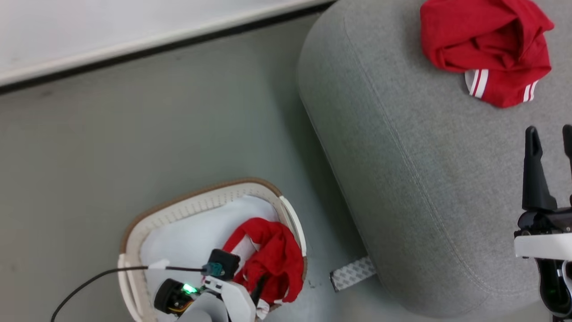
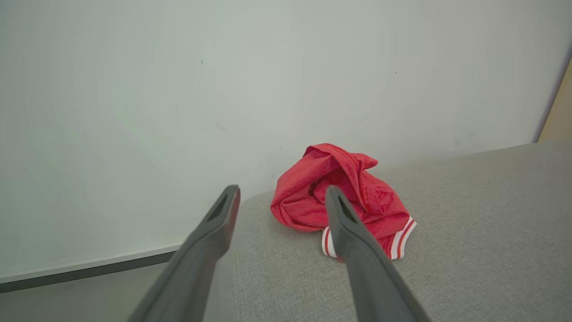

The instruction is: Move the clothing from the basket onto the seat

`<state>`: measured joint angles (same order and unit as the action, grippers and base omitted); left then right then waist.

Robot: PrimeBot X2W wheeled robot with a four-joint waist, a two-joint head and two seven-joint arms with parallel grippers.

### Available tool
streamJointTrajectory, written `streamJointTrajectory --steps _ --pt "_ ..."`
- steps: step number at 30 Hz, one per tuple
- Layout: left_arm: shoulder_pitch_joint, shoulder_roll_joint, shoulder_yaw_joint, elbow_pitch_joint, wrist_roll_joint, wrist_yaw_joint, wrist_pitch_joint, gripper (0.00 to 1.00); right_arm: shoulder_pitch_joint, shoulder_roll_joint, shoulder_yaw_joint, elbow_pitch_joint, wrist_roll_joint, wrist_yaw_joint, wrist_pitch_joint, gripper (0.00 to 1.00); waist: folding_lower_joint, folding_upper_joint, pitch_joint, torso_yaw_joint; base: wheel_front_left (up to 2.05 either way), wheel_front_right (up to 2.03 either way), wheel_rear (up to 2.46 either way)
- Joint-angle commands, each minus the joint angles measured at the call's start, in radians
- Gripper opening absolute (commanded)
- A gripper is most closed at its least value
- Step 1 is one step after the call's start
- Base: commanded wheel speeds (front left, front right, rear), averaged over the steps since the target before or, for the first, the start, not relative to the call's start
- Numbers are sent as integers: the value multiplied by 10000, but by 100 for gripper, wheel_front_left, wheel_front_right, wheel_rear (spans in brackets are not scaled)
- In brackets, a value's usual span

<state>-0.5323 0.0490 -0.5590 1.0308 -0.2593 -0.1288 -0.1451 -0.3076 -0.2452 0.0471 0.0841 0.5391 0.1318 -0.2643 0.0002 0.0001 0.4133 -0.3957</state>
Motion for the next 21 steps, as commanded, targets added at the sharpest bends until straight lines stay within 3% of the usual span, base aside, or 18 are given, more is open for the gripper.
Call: streamJointTrajectory --steps 1,8,21 --pt "-224 206 -557 216 -514 -23 252 100 -233 80 -79 -104 35 -22 3 100 -2 -1 607 -283 0 0 0" --pt "-806 779 -2109 390 -2043 -13 978 100 -570 316 -190 -220 91 -22 3 100 -2 -1 1512 -660 0 0 0" --pt "-2138 1748 -4097 297 -3809 -13 1814 100 -1095 824 -134 -288 182 -22 3 100 -2 -1 2917 -1290 0 0 0"
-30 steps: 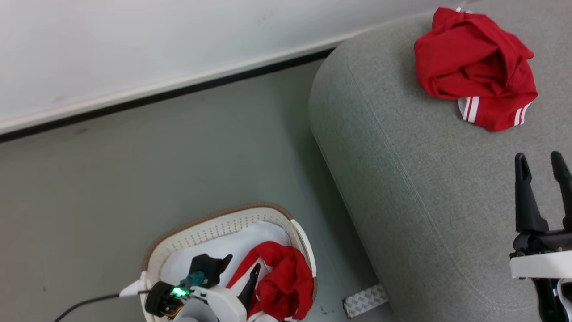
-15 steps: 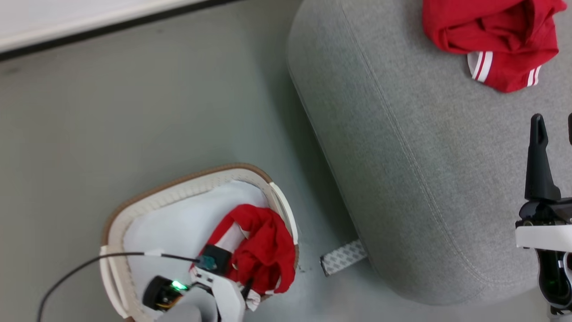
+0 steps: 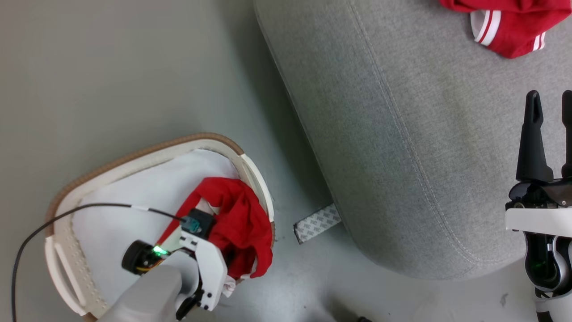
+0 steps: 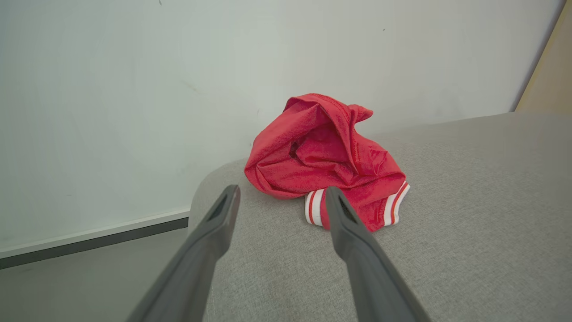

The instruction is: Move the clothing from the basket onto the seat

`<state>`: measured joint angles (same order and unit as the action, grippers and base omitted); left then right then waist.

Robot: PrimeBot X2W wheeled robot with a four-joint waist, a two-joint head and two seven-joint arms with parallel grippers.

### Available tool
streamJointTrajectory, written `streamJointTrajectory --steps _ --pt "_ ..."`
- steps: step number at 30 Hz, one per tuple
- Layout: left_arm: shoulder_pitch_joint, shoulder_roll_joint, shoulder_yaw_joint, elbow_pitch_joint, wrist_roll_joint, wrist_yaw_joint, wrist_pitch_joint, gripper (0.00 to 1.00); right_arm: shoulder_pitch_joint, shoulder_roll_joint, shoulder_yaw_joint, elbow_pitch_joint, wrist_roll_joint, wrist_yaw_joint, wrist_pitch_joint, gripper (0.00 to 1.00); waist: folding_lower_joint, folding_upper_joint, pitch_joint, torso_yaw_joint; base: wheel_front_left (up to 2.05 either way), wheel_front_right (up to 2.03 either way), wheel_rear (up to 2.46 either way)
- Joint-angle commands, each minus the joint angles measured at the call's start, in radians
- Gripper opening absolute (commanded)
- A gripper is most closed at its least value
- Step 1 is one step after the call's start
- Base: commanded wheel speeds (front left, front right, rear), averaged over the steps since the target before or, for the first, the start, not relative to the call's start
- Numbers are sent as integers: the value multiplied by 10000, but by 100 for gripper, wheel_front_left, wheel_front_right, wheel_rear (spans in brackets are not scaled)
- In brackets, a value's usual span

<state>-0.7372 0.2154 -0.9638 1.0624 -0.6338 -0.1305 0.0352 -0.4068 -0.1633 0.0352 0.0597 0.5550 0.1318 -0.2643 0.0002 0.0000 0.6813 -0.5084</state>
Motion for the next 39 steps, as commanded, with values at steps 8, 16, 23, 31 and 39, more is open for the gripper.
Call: streamJointTrajectory --steps 8,16,23,31,39 --pt "-645 12 -1207 45 -813 4 32 0 -1 174 -168 -117 -46 -22 3 100 -2 0 508 -131 0 0 0" --pt "-879 73 -2023 152 -1522 4 -363 0 -54 153 -135 -104 -59 -22 3 100 -2 0 492 -119 0 0 0" --pt "-817 27 -2472 361 -2063 4 -825 0 -114 -5 -55 15 -100 -22 3 100 -2 0 170 -158 0 0 0" --pt "-614 -360 -2650 679 -2513 4 -1666 0 70 -189 -38 58 -213 -22 3 100 -2 0 -850 273 0 0 0" --pt "-330 -780 -2812 626 -2824 4 -2582 0 425 -541 72 162 -392 -22 3 100 -2 0 -2388 1064 0 0 0"
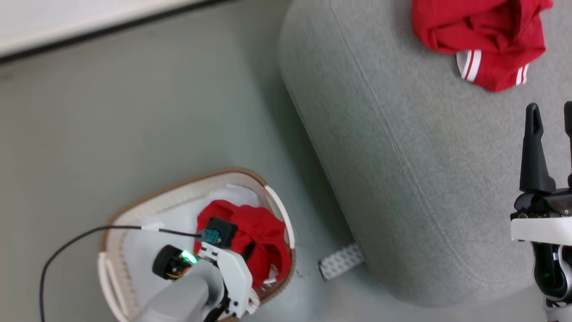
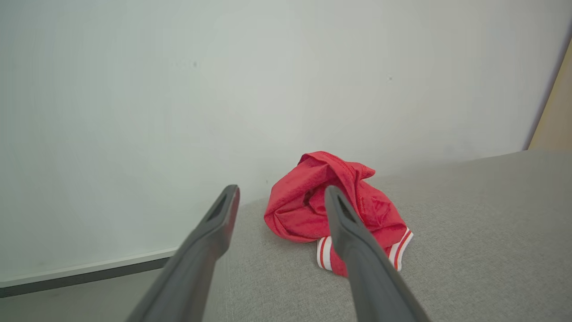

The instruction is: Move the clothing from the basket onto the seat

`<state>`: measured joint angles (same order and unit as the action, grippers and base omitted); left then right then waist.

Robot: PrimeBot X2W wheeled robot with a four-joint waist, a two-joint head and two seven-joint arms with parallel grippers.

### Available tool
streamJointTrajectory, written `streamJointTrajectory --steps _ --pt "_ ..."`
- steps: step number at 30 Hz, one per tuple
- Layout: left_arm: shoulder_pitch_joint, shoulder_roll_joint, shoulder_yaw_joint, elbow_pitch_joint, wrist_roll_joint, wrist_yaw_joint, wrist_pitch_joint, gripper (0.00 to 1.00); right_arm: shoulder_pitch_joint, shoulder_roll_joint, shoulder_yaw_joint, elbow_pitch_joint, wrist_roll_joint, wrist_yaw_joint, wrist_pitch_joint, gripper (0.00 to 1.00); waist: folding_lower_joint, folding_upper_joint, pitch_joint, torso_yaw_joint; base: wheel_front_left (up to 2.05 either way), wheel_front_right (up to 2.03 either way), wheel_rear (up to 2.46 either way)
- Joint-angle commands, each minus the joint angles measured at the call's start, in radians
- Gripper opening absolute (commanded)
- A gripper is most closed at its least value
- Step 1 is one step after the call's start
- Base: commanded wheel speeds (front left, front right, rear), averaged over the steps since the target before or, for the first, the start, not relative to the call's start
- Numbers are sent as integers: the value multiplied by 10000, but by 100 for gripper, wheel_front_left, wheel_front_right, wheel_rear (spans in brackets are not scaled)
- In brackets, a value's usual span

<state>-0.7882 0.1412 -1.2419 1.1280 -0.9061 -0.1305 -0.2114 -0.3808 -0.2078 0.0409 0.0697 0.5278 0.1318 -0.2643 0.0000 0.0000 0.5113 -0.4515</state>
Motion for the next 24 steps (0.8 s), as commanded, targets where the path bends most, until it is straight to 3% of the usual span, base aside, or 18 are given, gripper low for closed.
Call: streamJointTrajectory --steps 1,9,24 --pt "233 -91 -47 -71 -139 4 -212 0 223 -138 47 92 -152 -22 3 100 0 0 -908 611 0 0 0" --pt "436 -331 122 -634 -82 3 -533 0 675 -451 367 242 -230 -22 3 100 0 0 -2460 1508 0 0 0" --pt "1487 -29 2684 -3223 2225 407 -538 0 1428 -634 827 496 -266 -22 3 100 0 0 -4268 2571 0 0 0"
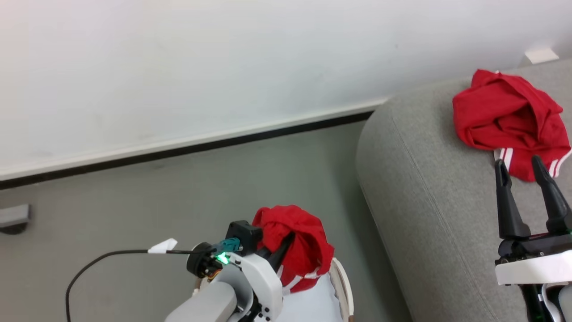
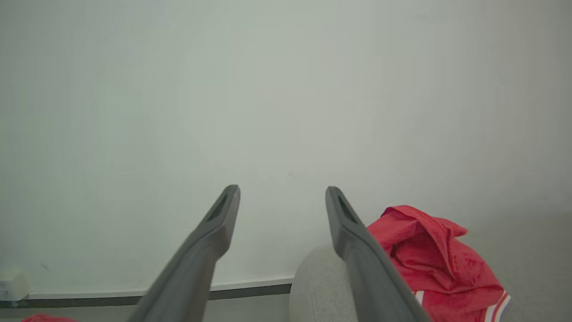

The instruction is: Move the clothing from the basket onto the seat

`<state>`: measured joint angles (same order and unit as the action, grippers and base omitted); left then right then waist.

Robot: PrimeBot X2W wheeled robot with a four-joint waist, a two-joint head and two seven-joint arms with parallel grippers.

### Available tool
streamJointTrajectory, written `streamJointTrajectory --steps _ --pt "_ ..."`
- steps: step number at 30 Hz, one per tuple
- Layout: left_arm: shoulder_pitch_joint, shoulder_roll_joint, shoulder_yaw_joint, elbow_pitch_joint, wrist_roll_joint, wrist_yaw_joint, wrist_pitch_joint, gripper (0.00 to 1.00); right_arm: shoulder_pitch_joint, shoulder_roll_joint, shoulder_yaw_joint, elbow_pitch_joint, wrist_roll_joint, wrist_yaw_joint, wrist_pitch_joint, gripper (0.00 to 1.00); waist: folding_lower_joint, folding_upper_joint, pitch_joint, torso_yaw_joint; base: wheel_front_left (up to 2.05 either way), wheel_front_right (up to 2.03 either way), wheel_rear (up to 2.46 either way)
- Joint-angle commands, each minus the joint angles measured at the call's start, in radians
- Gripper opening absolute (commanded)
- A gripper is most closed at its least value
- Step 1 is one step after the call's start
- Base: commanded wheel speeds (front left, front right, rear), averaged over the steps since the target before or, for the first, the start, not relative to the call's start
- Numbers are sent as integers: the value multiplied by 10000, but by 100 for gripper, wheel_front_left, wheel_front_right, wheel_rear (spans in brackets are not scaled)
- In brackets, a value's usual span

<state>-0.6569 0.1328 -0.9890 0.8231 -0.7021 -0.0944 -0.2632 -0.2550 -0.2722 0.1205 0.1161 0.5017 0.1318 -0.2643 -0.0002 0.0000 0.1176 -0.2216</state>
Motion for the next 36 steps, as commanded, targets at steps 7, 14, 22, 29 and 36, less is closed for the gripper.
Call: streamJointTrajectory --steps 7,14,22,29,36 --pt "457 163 1145 -1300 1023 177 -18 0 376 116 226 65 -31 -22 3 100 2 0 -708 598 0 0 0" --pt "461 254 1898 -2316 1711 99 -14 0 626 294 559 108 6 -22 5 100 2 0 -1026 998 0 0 0" --pt "97 370 2488 -3180 2068 136 -16 0 853 378 1600 286 55 -22 5 100 2 0 -1259 1350 0 0 0" --pt "-303 548 2745 -3698 2084 229 -9 0 1024 559 2065 396 40 -23 5 100 2 0 -1325 1523 0 0 0" --pt "-418 678 2839 -4164 2026 420 92 0 1034 533 2413 489 77 -23 5 100 2 0 -1268 1524 0 0 0"
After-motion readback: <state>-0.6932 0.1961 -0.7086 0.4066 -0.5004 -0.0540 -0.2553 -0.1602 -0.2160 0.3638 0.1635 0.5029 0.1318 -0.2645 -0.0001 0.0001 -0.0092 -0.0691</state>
